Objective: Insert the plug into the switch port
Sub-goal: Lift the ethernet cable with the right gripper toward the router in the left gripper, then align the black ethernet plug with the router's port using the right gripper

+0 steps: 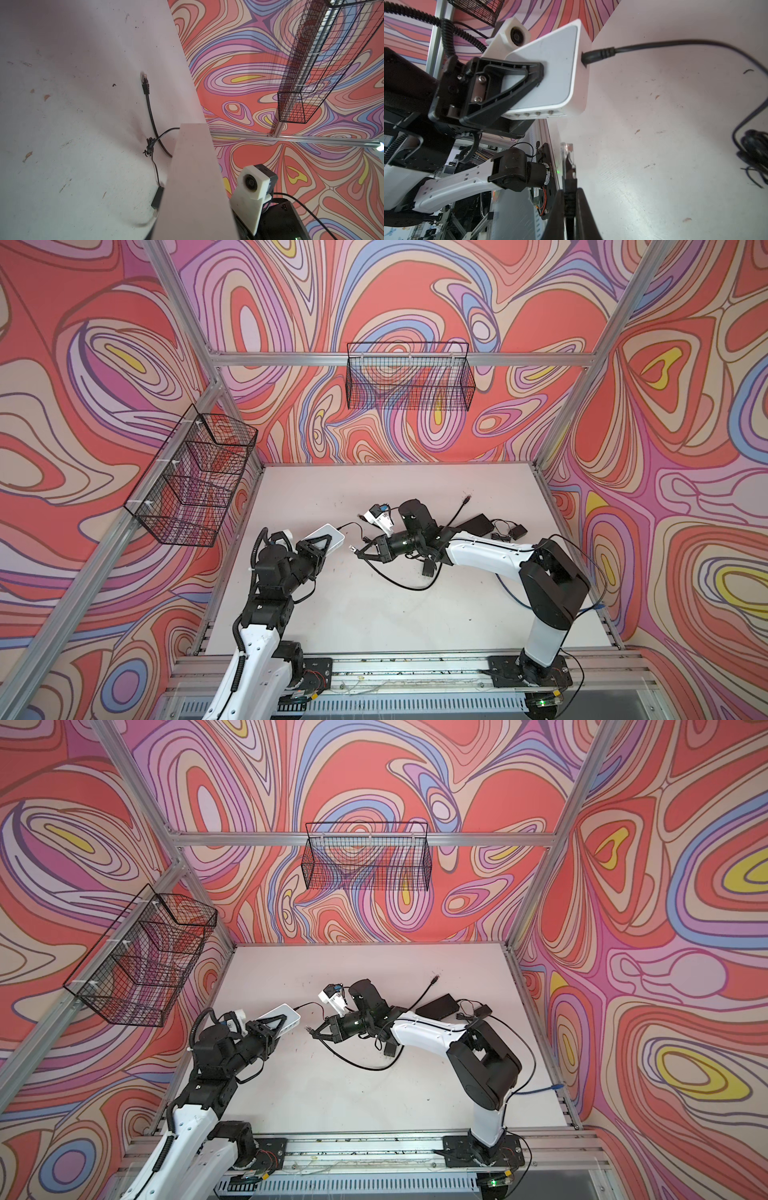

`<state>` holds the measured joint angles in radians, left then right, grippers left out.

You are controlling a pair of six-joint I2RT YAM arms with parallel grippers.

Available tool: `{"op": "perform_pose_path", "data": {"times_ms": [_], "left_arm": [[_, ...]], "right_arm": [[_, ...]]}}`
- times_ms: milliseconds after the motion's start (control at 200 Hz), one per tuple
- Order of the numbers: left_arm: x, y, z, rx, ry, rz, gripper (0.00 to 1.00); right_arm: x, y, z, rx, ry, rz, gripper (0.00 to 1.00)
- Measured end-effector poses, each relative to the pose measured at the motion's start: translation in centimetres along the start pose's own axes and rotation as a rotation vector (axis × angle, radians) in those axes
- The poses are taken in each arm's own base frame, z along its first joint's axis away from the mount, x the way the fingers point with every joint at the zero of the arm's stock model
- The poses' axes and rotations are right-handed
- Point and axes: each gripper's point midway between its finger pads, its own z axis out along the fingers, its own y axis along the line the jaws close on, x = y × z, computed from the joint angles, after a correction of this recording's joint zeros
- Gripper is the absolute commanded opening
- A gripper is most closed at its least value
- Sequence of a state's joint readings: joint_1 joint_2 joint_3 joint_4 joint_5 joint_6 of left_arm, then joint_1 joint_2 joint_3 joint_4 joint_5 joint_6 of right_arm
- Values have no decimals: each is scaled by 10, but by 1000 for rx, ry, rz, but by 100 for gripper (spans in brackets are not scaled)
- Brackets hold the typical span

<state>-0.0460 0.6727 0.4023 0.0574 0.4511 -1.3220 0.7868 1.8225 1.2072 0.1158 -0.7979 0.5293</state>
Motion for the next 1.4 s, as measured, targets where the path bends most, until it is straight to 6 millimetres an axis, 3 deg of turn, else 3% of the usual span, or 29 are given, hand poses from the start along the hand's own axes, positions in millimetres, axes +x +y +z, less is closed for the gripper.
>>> {"op": "perform_pose_path", "data": {"times_ms": [205, 491, 856, 1397], "left_arm": [[-2, 4, 7, 23, -4, -4, 10], [-5, -8, 3, 94, -31, 25, 10], [-9, -22, 2, 154, -53, 52, 10], [-8, -14, 5, 168, -66, 50, 10]], "right_arm": [[-13, 13, 3, -62, -17, 5, 0], [-20, 27, 5, -135, -30, 24, 0], [-17, 26, 11, -170, -18, 51, 0], [-16, 26, 25, -214, -20, 87, 0]]}}
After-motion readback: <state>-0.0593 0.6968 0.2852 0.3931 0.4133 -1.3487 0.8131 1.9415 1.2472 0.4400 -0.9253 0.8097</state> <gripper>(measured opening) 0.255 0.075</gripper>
